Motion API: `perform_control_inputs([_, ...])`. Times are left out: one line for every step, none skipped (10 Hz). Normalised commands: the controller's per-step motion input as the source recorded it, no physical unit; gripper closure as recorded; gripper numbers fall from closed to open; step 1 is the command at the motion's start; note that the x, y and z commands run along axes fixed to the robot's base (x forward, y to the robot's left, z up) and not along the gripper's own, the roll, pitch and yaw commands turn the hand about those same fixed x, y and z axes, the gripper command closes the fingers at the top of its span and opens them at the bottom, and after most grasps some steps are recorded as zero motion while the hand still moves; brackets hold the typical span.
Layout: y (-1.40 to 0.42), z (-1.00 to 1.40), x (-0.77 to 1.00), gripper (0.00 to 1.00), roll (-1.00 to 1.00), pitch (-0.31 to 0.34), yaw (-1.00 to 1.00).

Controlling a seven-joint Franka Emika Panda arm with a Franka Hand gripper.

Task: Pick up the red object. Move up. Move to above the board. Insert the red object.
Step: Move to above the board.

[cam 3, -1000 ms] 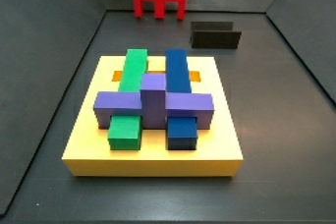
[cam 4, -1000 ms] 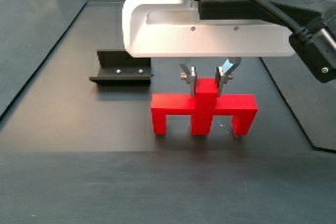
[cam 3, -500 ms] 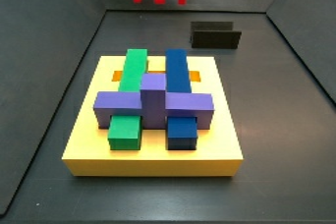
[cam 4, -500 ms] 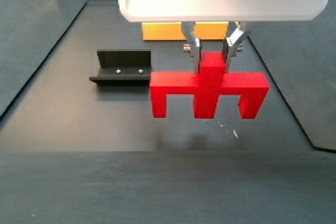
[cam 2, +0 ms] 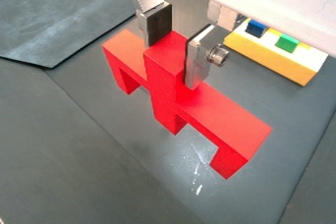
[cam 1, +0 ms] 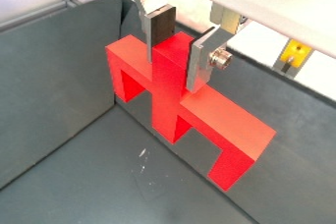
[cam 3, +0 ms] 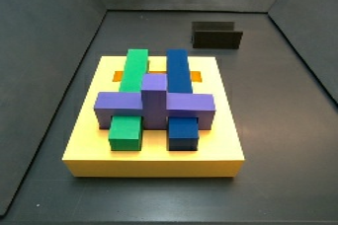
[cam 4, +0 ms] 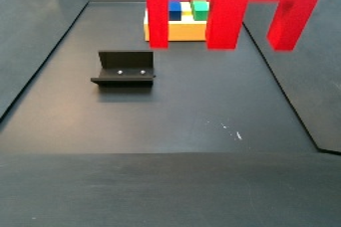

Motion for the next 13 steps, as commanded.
perform_control_inputs([0.00, 0.21, 0.03, 1.00, 0.00, 0.068, 0.00])
perform_control_inputs([-1.40, 0.14, 0.04, 1.00, -0.13, 0.182, 0.05])
perform_control_inputs([-1.40, 0.13, 0.04, 1.00, -0.07, 0.146, 0.05])
perform_control_inputs([-1.40, 0.13, 0.03, 1.00, -0.02, 0.076, 0.03])
perform_control_inputs([-1.40, 0.12, 0.03, 1.00, -0.04, 0.021, 0.02])
perform_control_inputs([-1.40, 0.13, 0.03, 1.00, -0.01, 0.022, 0.01])
perform_control_inputs([-1.40, 0.13, 0.03, 1.00, 0.00, 0.021, 0.01])
perform_control_inputs([-1.40, 0.13, 0.03, 1.00, -0.02, 0.014, 0.01])
perform_control_inputs([-1.40, 0.13, 0.03, 1.00, -0.01, 0.008, 0.01])
perform_control_inputs([-1.40, 0.15, 0.03, 1.00, -0.01, 0.024, 0.01])
perform_control_inputs([-1.40, 0.15, 0.03, 1.00, 0.00, 0.035, 0.01])
perform_control_inputs([-1.40, 0.16, 0.05, 1.00, 0.00, 0.074, 0.01])
perform_control_inputs([-1.40, 0.17, 0.08, 1.00, 0.00, 0.101, 0.00])
